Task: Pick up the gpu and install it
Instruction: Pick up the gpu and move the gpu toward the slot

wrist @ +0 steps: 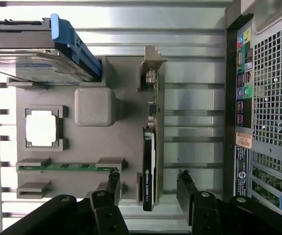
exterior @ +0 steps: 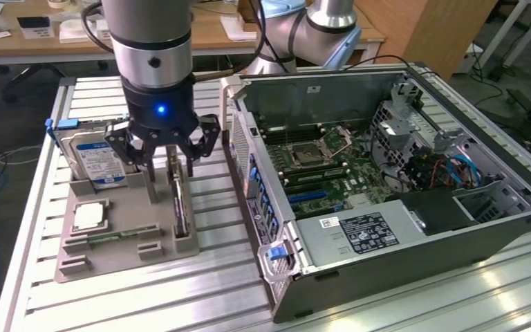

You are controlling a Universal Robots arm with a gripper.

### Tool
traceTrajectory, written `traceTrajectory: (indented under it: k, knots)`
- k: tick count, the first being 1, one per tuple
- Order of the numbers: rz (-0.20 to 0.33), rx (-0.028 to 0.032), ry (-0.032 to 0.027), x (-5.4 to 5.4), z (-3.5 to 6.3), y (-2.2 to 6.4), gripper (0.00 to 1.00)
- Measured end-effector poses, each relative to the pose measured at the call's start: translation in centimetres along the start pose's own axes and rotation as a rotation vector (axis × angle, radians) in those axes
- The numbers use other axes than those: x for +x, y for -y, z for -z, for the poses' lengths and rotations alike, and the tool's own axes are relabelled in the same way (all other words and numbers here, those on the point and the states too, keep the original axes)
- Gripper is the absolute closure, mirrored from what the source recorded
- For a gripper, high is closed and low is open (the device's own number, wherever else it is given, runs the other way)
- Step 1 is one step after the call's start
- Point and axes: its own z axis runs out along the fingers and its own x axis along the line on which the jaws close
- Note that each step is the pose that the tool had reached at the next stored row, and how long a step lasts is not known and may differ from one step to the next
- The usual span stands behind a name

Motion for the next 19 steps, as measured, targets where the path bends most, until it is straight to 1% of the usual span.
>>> traceTrajectory:
  k: [11, 19]
  knots:
    - [0.008, 0.0000, -0.0003, -0.2, -1.78, 0.12, 0.41]
    - [0.011, 0.0001, -0.0004, -0.3, -3.21, 0.04, 0.41]
